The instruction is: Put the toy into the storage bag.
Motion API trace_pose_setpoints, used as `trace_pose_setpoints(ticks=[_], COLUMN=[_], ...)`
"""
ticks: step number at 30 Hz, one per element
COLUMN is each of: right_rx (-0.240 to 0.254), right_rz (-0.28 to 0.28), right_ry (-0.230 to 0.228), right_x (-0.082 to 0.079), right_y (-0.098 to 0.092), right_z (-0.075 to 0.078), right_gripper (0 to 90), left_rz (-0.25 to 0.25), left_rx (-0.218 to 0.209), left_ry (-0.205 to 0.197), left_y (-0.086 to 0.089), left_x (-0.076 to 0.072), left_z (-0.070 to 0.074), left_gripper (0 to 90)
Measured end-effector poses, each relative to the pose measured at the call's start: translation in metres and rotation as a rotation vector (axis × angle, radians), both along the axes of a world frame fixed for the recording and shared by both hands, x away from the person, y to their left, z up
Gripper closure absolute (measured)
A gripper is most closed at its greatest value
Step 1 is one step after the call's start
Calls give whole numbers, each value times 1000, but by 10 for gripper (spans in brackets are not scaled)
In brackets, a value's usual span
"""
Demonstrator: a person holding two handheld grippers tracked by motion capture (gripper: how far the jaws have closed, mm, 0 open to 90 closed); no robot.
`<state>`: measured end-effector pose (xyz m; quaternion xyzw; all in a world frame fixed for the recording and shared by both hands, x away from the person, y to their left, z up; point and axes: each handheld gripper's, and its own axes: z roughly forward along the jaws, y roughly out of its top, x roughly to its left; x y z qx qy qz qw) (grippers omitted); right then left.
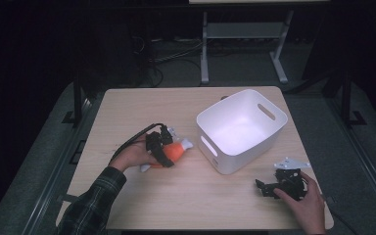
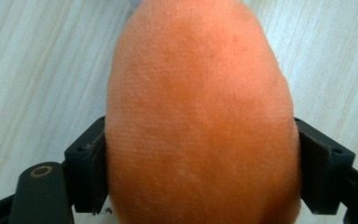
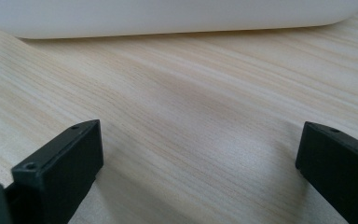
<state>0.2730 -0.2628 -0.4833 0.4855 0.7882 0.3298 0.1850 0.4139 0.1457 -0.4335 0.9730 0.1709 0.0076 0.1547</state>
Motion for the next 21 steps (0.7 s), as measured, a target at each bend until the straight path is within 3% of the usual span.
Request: trace_pose_setpoints(ticks=[11, 16, 19, 21], right_rx=[0, 1, 1, 0], right_rz=[0, -1, -1, -1], right_ry=[0, 0, 0, 0], right_x=[0, 0, 0, 0], right_y=[0, 0, 0, 0], right_z=[0, 0, 0, 0], right_gripper=[2, 2, 2, 2], left_rz=[39, 58, 62, 67], left_rx=[-87, -163, -176, -210], left_ry=[-14, -27, -29, -38], left_y=[10, 17, 19, 23], left_x=[-2, -2, -2, -3], left_z=[17, 28, 32, 37], left_gripper=[191, 191, 191, 191])
